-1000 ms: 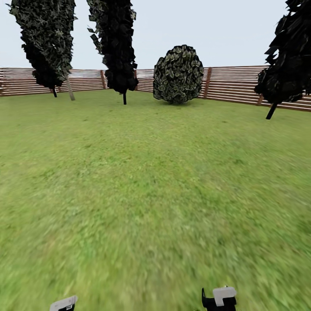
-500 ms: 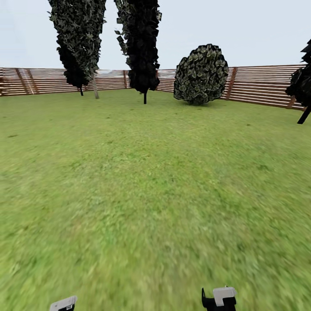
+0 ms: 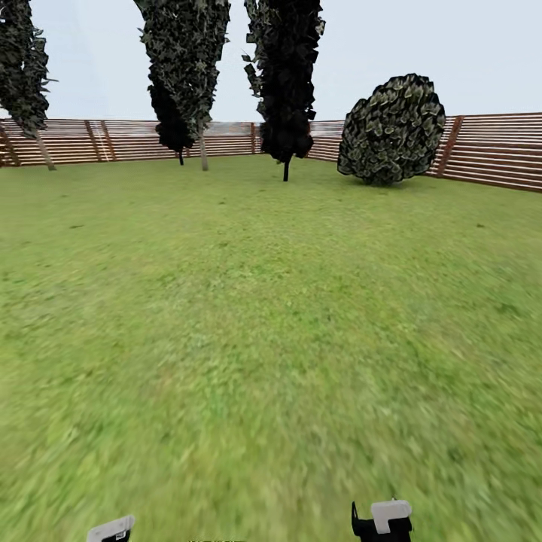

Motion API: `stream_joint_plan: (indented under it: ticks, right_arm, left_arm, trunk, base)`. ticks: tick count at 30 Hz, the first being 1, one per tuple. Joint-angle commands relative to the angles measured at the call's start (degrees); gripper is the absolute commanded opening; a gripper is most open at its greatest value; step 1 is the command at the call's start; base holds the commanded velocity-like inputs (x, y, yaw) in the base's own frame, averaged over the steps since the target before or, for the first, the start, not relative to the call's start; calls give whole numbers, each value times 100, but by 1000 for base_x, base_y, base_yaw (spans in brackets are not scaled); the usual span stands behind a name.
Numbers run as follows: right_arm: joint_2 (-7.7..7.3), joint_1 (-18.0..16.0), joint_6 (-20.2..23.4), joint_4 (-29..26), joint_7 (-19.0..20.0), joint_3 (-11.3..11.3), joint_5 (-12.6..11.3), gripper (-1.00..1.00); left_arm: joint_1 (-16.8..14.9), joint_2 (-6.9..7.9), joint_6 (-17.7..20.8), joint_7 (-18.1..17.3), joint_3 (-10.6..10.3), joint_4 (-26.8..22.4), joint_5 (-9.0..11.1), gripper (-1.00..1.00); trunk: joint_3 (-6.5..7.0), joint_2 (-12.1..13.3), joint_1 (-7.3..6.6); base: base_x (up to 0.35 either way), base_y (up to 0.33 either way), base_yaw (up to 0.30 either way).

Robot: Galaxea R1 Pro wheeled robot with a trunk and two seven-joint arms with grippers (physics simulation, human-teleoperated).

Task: In the garden, pick up the pesticide atomizer on the floor and spray pesticide onto both trees until each tree trunk is fully covered.

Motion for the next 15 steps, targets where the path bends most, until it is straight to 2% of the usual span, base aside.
stream_joint_plan:
  ticks: [1, 15]
  right_arm:
    - [1, -2, -5, 4, -43, -24, 61, 100]
    - [1, -2, -5, 4, -45, -23, 61, 100]
  left_arm:
    - [-5, 0, -18, -27, 29, 10, 9, -100]
    - [-5, -8, -12, -27, 29, 8, 9, -100]
  trunk:
    - [-5, -2, -1]
    - [-5, -2, -1]
  base:
    - [0, 0, 284]
    - [0, 0, 284]
